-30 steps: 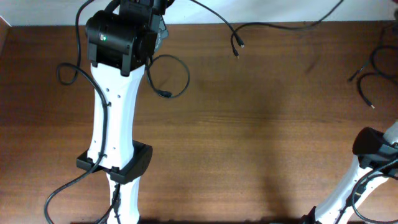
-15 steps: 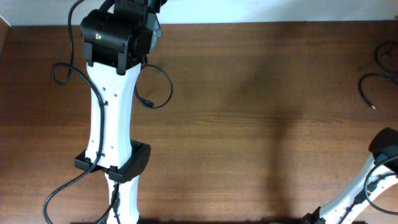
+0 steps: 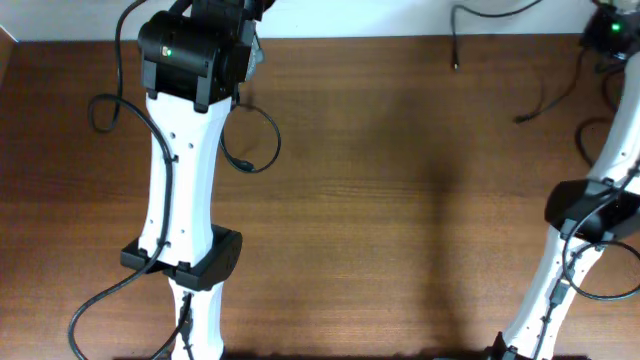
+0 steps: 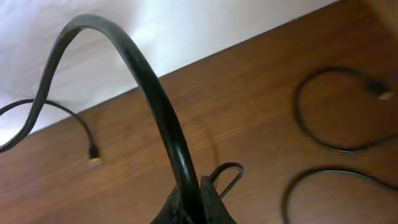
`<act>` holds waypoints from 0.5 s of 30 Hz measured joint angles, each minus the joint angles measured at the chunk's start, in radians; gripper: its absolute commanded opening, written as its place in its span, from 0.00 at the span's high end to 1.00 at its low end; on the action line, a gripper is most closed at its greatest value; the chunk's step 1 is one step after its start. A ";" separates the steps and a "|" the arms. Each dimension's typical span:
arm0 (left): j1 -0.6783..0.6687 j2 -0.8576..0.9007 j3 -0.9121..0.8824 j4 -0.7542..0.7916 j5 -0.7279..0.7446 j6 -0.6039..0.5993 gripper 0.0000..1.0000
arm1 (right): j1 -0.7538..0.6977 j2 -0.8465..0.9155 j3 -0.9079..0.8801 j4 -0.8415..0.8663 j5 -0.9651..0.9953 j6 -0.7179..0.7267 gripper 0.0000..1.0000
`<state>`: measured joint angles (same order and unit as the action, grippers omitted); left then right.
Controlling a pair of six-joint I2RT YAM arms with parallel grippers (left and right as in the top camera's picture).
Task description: Untangle cables
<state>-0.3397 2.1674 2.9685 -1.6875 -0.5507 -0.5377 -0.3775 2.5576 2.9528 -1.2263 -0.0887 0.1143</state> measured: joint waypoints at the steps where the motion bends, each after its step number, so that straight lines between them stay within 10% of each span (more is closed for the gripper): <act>1: 0.000 0.000 0.000 0.000 0.000 0.000 1.00 | -0.024 0.000 0.000 0.001 0.011 -0.002 0.96; 8: 0.000 0.000 0.000 0.000 0.000 0.000 1.00 | -0.132 0.000 0.000 -0.040 0.076 0.036 0.96; 15: 0.000 0.000 0.000 0.000 0.015 0.000 1.00 | 0.195 0.000 0.000 0.054 -0.008 -0.142 0.96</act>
<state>-0.3397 2.1674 2.9681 -1.6875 -0.5354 -0.5381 -0.1829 2.5576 2.9528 -1.1725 -0.0971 -0.0273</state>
